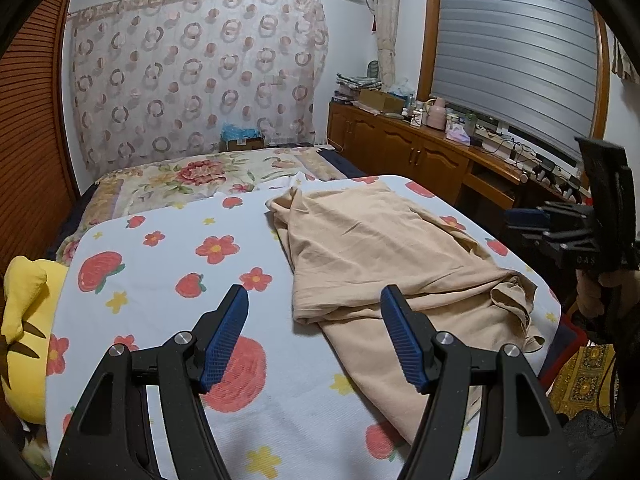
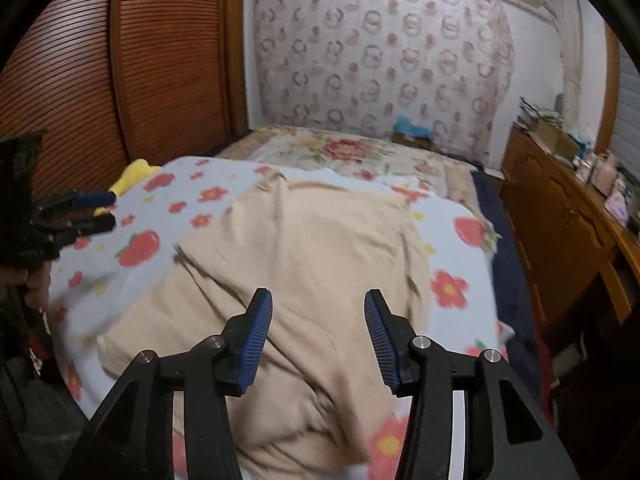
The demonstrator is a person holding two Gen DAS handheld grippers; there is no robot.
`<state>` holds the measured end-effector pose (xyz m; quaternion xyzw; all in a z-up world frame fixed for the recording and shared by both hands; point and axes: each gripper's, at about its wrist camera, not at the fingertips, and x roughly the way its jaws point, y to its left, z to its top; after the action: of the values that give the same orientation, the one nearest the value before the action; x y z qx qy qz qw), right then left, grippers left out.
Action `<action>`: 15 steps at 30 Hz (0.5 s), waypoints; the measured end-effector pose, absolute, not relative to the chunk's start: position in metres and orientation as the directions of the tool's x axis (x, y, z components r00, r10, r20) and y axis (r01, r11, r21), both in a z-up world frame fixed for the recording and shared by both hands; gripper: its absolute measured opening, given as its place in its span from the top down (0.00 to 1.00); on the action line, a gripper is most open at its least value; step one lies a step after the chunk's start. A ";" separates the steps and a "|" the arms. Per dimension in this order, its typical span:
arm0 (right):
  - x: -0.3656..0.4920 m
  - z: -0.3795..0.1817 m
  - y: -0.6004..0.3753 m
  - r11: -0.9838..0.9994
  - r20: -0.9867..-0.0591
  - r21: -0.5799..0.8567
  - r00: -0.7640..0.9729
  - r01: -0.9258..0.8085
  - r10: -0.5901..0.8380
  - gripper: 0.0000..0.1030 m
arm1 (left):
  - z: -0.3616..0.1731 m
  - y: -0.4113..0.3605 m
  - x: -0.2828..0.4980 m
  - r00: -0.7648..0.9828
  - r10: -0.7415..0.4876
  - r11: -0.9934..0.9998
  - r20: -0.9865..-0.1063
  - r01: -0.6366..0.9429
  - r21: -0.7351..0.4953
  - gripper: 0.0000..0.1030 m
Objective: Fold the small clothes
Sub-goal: 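Pinch and tuck the folded shirt edge with both grippers, then release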
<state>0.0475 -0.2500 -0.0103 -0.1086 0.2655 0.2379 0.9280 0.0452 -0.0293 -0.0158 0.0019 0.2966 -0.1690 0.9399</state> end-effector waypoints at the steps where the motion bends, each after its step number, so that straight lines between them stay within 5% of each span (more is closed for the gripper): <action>1: 0.050 -0.010 -0.246 0.857 -0.543 -0.078 0.742 -0.510 0.392 0.51 | -0.016 -0.029 0.044 0.768 -0.315 0.944 -0.558 0.317 -0.096 0.33; 15: 0.128 -0.025 -0.142 0.734 -0.651 -0.104 0.604 -0.671 0.459 0.51 | -0.019 0.000 0.043 0.789 -0.261 0.963 -0.557 0.248 -0.100 0.33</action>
<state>0.1275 -0.1418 -0.0254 -0.1716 0.3078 0.3214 0.8789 0.0433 0.0000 -0.0189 -0.0107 0.2958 -0.1347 0.9456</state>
